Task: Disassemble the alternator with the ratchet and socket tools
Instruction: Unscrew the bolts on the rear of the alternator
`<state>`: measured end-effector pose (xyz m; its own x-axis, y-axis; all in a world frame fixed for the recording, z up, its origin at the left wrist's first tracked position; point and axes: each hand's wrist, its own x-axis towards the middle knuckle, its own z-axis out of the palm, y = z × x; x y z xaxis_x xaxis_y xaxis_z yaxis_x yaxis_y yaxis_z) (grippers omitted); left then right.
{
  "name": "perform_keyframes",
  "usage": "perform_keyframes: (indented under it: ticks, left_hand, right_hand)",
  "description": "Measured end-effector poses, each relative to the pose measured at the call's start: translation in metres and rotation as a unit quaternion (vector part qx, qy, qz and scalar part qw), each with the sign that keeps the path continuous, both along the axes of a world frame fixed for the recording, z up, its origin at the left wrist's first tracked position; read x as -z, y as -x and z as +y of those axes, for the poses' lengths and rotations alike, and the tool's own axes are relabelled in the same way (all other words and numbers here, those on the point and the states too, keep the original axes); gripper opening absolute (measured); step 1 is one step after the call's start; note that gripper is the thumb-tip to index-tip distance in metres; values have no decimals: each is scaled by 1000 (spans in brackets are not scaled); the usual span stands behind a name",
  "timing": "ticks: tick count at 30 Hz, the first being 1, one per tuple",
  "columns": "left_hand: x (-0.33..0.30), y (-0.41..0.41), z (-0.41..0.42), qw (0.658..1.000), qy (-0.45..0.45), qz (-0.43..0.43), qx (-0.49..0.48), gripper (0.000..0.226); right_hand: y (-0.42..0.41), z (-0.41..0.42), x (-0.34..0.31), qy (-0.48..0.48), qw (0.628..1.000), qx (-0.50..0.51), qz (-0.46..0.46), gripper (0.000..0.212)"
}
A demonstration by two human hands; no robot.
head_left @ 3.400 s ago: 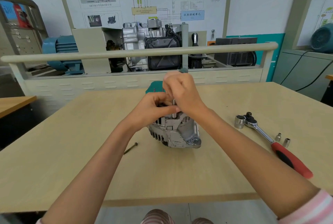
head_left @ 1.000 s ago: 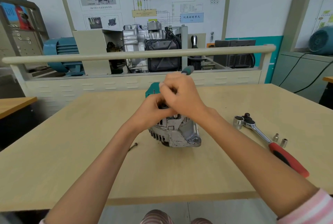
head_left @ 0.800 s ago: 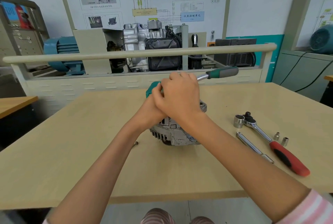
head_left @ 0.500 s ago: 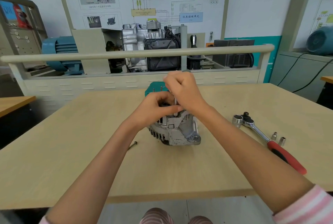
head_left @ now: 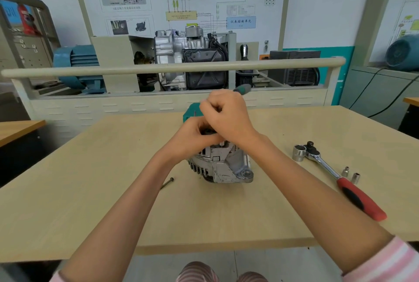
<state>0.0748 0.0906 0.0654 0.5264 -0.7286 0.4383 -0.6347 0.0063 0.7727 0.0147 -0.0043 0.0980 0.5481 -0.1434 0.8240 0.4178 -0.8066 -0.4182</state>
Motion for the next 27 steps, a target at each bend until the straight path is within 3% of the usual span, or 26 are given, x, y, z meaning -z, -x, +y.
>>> perform_keyframes:
  ticks: [2, 4, 6, 7, 9, 11, 14, 17, 19, 22, 25, 27]
  left_hand:
    - [0, -1, -1, 1000, -1, -5, -2, 6]
    - [-1, -1, -1, 1000, 8, -10, -12, 9]
    - [-1, 0, -3, 999, 20, -23, -13, 19]
    - [-2, 1, -4, 999, 21, -28, -14, 23]
    - [-3, 3, -4, 999, 10, -24, -20, 23]
    - [-1, 2, -4, 999, 12, -14, -27, 22]
    - [0, -1, -1, 1000, -2, 4, -24, 12]
    - [1, -2, -1, 1000, -10, 9, -11, 3]
    - [1, -2, -1, 1000, -2, 9, -22, 10]
    - [-1, -2, -2, 1000, 0, -5, -23, 14]
    - [-1, 0, -5, 999, -13, -15, -42, 13]
    - [1, 1, -6, 998, -13, -8, -57, 8]
  right_hand:
    - [-1, -2, -1, -50, 997, -56, -1, 42]
    - [-1, -1, 1, -26, 999, -40, -3, 38]
    - [-2, 4, 4, 94, 989, 111, 11, 33]
    - [-2, 9, 5, 157, 965, 209, 22, 32]
    - [-3, 15, 4, 199, 932, 300, 46, 33]
    - [0, 13, 1, 164, 950, 258, 56, 34]
    - [1, 1, -2, 45, 995, 76, 41, 43]
    - [0, -4, -6, 1, 999, -28, 45, 39]
    - [0, -5, -5, 13, 999, -27, 42, 40]
    - [3, 3, 1, 121, 987, 104, 19, 35]
    - [1, 14, 0, 226, 925, 294, 78, 28]
    - [0, 14, -3, 220, 925, 295, 95, 29]
